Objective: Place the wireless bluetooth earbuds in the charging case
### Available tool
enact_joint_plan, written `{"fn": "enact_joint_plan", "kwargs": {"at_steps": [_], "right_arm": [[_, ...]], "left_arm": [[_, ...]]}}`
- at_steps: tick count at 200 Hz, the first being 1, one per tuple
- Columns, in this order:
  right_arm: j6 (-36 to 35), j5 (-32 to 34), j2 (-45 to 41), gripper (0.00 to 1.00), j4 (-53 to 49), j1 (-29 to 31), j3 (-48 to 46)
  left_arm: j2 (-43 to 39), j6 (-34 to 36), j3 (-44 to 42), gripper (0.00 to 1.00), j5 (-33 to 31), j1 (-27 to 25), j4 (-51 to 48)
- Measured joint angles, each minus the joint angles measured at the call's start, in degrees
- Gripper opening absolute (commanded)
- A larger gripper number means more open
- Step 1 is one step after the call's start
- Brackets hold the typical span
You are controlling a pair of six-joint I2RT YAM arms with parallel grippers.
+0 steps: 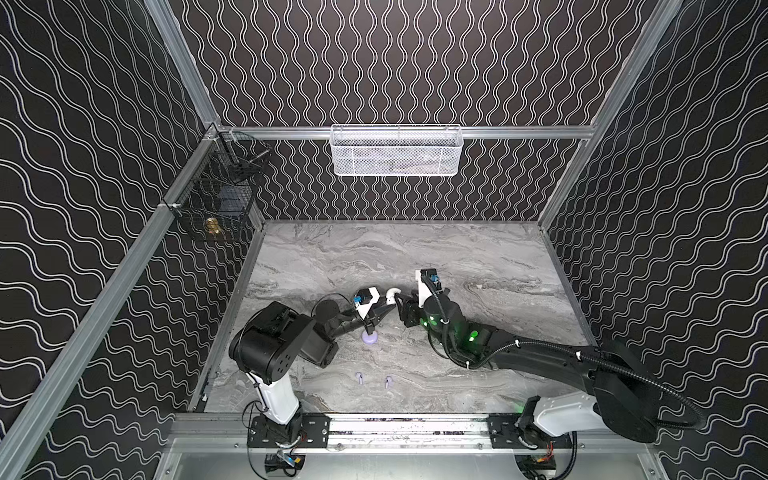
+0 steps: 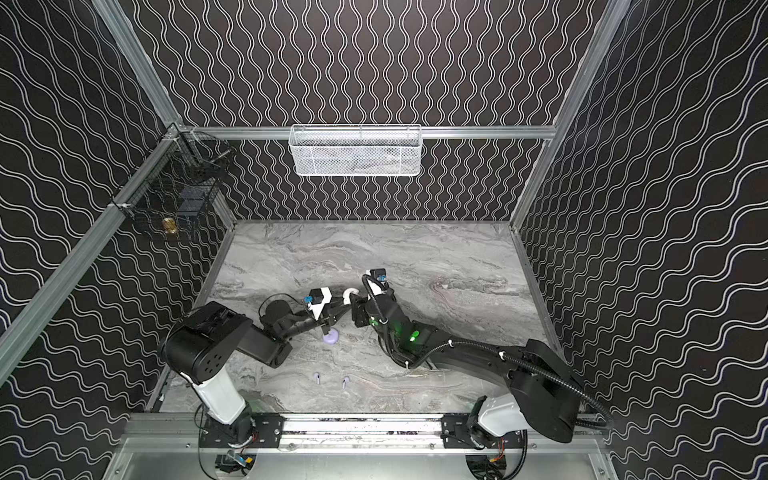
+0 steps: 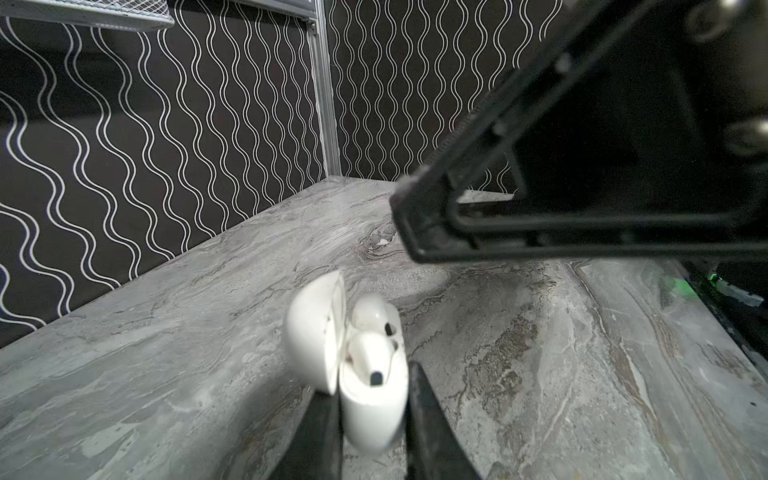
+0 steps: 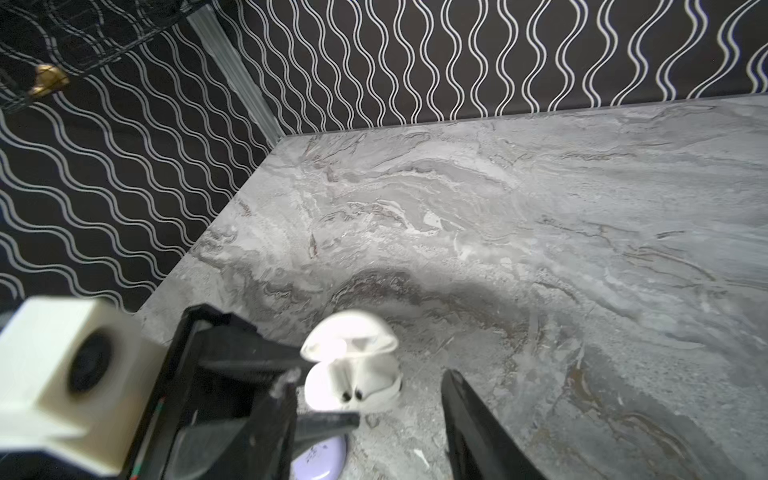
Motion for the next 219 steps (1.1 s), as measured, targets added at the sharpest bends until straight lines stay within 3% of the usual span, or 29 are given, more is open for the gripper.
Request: {"fn": "enact_joint_plan", "kwargs": {"at_steps": [42, 83, 140, 219], "right_arm": [[3.8, -3.1, 1.6, 0.53, -4.2, -5.9, 4.6], [6.4, -13.4, 3.5, 0.45, -10.1, -11.0, 9.8], [6.6, -26.7, 7.1, 0.41, -20.9, -11.5, 16.8], [7.0, -31.8, 6.4, 0.41, -23.9, -10.3, 13.6]], "left_arm": [[0.2, 0.5, 0.0, 0.11, 1.4, -0.6, 0.0], [0.5, 3.0, -0.2, 0.10, 2.8, -2.8, 0.0], [-1.3, 9.0, 0.5, 0.10, 0.8, -6.4, -6.0], [-1.6, 12.0, 1.3, 0.10, -2.3, -7.5, -12.1]]}}
